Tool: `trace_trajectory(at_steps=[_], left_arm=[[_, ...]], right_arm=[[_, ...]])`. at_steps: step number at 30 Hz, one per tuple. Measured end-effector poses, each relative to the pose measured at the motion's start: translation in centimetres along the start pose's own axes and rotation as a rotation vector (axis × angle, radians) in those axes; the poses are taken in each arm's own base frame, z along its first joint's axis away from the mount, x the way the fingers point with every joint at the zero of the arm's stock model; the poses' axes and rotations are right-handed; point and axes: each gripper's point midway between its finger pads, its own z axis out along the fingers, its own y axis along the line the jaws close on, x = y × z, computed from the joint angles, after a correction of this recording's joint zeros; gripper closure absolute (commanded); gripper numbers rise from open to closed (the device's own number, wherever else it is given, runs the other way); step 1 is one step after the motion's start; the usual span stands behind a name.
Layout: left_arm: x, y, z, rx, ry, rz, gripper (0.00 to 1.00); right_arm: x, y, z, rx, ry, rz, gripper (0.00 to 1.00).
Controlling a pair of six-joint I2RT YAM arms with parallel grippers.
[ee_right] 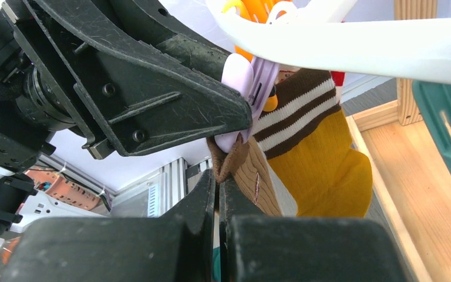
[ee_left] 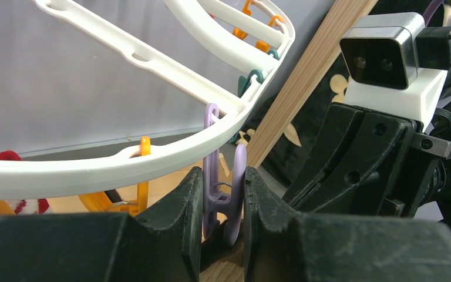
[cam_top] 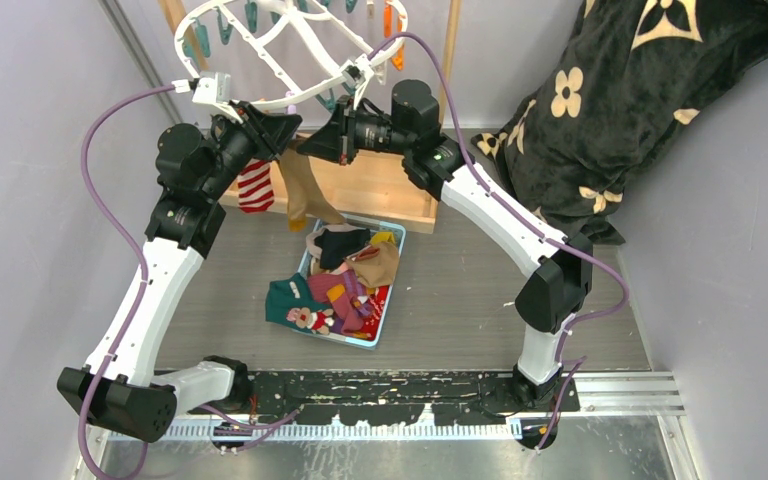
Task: Clip the socks to the hanger
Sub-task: Clamp the sock onto the hanger.
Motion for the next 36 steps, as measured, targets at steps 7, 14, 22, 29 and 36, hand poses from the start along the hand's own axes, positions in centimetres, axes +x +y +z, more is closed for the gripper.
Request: trace_trajectory(at_steps=[7,14,22,29,36], left_arm=[[0.0,0.0,0.0,0.001,-0.002,0.002,0.53],[-0.2,0.2,0.0,-0.014,-0.010,0.000,0.35],[-0.3,0.5,0.0,-0.030,-0.016,-0.002,0.39],[-0.7,0.8,-0.2,-0.053,-0.028,-0.004,0.44],[-1.3,1.3,-0.6,-0.099,-0.044,-0.009,0.43]], right_arm=[[-0.3,-0.5,-0.1,0.020,-0.011,0.004,0.99],[-0.6,-0.9,-0.2,0.036,-0.022,0.003,0.99],[-0.7,-1.0,-0.2,0.042,-0.027,0.012,0.72],[-0.7,-1.8,-0.5,0.090,-0.041,0.011,0.46],[-0.7,-3.5,-2.3,0.238,-0.083,-0.038,0.35]])
